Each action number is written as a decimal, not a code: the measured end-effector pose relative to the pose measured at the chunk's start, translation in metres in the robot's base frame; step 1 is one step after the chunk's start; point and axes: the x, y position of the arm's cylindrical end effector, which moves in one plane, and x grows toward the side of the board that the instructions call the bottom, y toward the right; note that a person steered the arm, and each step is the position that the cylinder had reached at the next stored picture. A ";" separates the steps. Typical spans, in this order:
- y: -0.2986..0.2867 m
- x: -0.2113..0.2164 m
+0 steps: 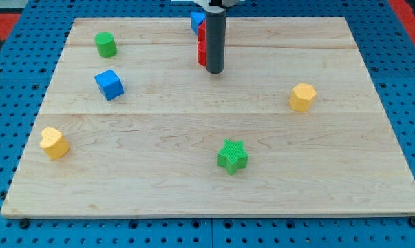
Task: Put the red circle below the red star
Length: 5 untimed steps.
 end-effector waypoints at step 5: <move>-0.001 -0.019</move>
